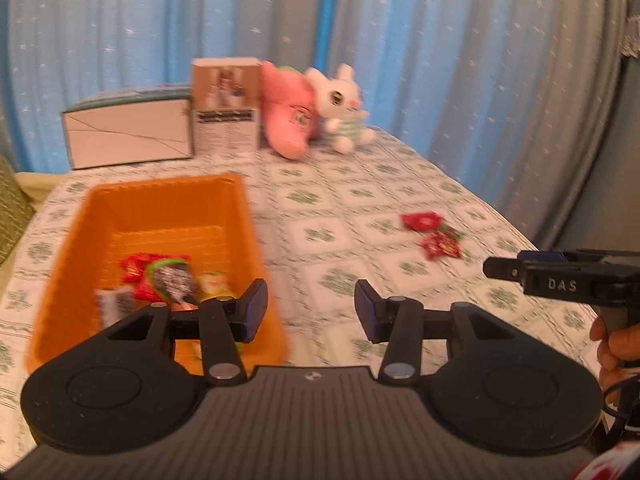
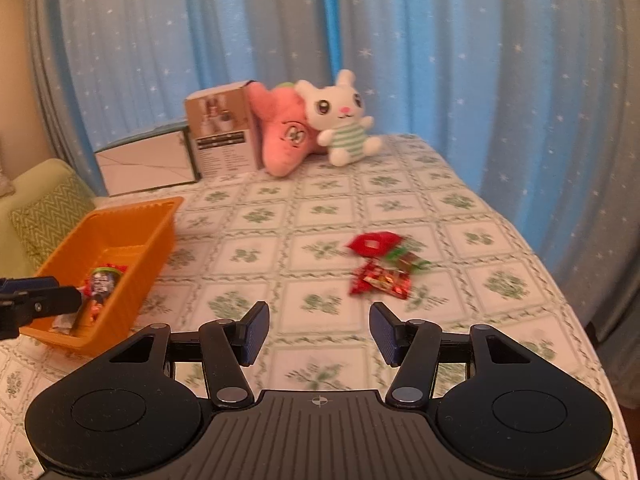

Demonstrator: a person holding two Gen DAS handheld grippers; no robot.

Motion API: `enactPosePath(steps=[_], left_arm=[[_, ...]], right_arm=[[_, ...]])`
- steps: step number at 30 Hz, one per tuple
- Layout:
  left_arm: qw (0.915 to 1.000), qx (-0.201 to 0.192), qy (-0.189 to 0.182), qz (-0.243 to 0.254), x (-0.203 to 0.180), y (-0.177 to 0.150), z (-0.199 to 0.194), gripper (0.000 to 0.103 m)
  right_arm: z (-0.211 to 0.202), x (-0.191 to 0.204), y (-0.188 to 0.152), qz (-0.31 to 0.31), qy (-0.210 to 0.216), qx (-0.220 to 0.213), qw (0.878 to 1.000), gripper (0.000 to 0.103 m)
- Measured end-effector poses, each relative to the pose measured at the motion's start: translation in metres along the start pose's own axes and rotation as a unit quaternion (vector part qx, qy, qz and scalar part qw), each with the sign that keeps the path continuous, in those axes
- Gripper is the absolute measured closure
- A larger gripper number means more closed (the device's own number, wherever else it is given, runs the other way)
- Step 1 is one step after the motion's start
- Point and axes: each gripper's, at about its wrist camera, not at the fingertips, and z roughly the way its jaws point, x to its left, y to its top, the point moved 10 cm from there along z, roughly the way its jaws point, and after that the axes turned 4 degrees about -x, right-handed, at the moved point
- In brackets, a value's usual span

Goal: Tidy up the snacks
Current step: 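Move both open tools back to the red candies on the table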

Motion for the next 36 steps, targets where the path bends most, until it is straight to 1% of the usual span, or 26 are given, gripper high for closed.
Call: enactPosePath(steps=[5,10,13,16,18,23,26,31,34,36], left_arm=[[0.9996,0.018,-0.021,0.008,-0.034,-0.013,0.014,0.059],[0.9989,0.030,-0.030,0.019,-0.054,-0.018,0.026,0.059],[0.9984,0.036,-0.033,0.028,-0.060,-0.018,0.036,0.059],[0.9977,0.042,-0.035,0.039,-0.067,-0.015,0.048,0.059],[0.9975,0.043,-0.035,0.043,-0.070,-0.011,0.057,0.059],[0.9972,0.046,-0.040,0.043,-0.076,-0.001,0.081,0.059],[0.9971,0.048,-0.040,0.044,-0.076,0.003,0.094,0.059],[0.9973,0.049,-0.041,0.036,-0.074,0.008,0.114,0.059],[0.9975,0.050,-0.042,0.028,-0.072,0.010,0.125,0.059],[0.9975,0.050,-0.041,0.027,-0.071,0.010,0.131,0.059]], right_arm=[[-0.008,-0.032,-0.011,0.017,-0.022,0.007,1.000,0.047],[-0.009,-0.052,-0.018,0.010,-0.031,0.014,0.999,0.047],[-0.005,-0.059,-0.019,-0.006,-0.030,0.019,0.999,0.047],[0.002,-0.063,-0.011,-0.040,-0.027,0.015,0.999,0.047],[0.009,-0.067,-0.007,-0.059,-0.021,0.020,0.998,0.047],[0.033,-0.068,-0.002,-0.095,0.010,0.041,0.995,0.047],[0.050,-0.065,-0.003,-0.116,0.039,0.058,0.991,0.047],[0.081,-0.067,-0.009,-0.127,0.053,0.085,0.987,0.047],[0.101,-0.071,-0.013,-0.137,0.052,0.095,0.985,0.047],[0.111,-0.076,-0.012,-0.130,0.050,0.097,0.985,0.047]])
